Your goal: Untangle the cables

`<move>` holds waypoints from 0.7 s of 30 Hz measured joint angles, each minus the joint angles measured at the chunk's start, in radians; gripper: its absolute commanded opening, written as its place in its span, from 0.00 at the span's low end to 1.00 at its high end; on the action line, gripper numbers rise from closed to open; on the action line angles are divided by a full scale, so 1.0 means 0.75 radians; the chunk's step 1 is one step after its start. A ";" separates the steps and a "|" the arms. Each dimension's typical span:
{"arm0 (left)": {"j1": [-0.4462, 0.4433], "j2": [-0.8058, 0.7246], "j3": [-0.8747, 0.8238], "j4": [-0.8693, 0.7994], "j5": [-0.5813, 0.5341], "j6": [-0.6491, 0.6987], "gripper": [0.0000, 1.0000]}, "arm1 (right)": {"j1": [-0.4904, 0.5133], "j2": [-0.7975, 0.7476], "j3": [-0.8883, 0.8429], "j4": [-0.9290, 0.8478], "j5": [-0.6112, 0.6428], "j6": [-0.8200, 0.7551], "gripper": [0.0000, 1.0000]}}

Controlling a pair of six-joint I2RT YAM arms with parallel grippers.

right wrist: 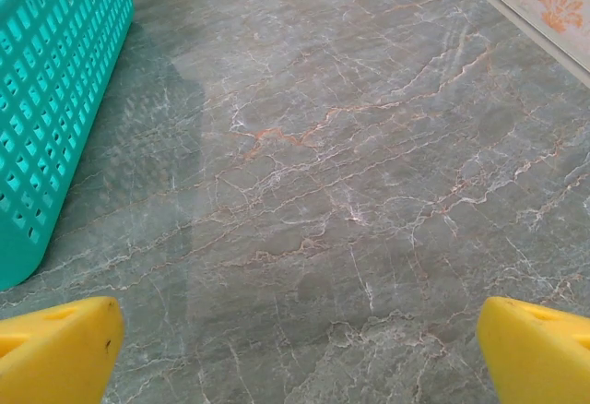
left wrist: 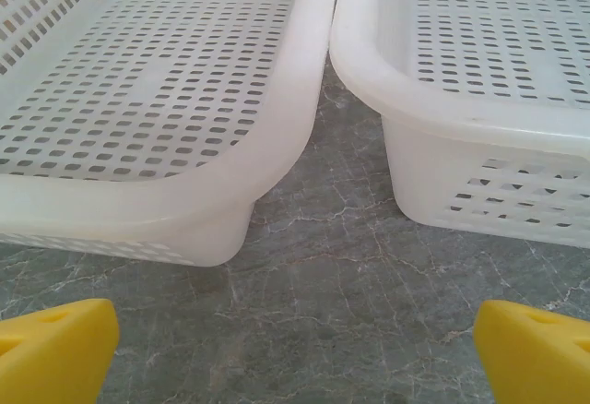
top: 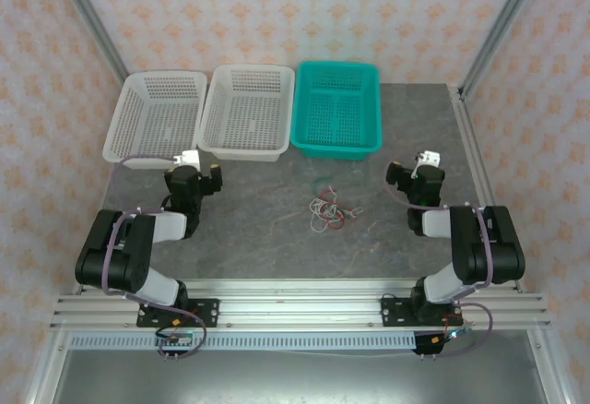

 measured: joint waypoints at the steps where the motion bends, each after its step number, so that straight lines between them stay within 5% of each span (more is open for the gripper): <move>1: 0.000 0.000 0.000 0.000 0.000 0.000 1.00 | 0.000 0.001 0.000 0.000 0.000 0.001 0.99; 21: 0.000 0.000 0.001 0.000 0.000 0.000 1.00 | 0.001 -0.004 -0.024 0.062 0.006 0.006 0.99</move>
